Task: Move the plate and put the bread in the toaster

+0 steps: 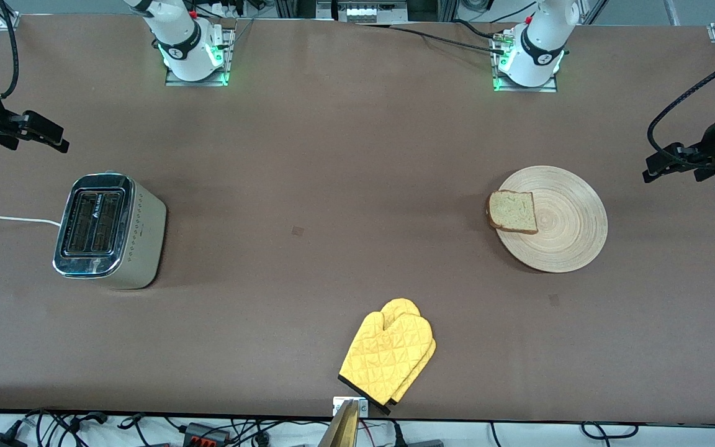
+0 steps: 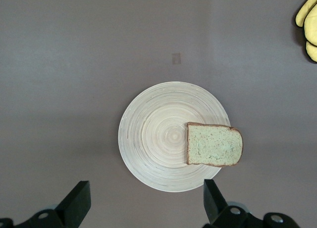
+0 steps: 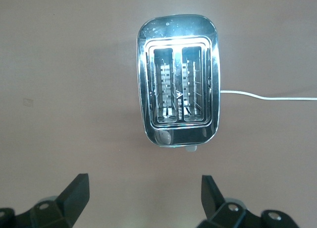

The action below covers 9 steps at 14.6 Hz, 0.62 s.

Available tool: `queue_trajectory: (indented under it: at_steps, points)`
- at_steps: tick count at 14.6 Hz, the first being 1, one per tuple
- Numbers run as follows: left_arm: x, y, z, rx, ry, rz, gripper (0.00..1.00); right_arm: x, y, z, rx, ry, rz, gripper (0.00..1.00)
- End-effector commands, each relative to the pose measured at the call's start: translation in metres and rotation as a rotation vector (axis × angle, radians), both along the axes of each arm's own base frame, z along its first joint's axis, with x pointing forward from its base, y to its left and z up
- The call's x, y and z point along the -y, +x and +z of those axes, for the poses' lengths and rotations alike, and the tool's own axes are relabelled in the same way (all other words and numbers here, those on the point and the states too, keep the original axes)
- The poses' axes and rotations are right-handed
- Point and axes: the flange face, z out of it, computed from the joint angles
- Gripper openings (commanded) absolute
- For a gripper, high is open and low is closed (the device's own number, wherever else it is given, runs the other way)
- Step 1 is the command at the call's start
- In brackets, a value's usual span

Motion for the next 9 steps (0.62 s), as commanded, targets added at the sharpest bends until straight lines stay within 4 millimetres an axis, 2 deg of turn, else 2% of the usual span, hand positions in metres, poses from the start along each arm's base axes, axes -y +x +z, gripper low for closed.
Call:
queue_trajectory:
  at_steps: [1, 7, 9]
  points:
    - [-0.0011, 0.001, 0.0029, -0.006, -0.013, 0.0, 1.0, 0.0005, -0.0124, 0.0038, 0.0, -0.013, 0.012, 1.0]
    - [-0.0019, 0.0009, 0.0018, -0.01, -0.016, 0.005, 1.0, 0.0012, -0.0115, 0.0071, 0.011, -0.012, 0.01, 1.0]
    - [-0.003, 0.0043, -0.0058, -0.023, -0.02, 0.007, 1.0, 0.0015, -0.0072, 0.0019, 0.007, -0.012, 0.01, 1.0]
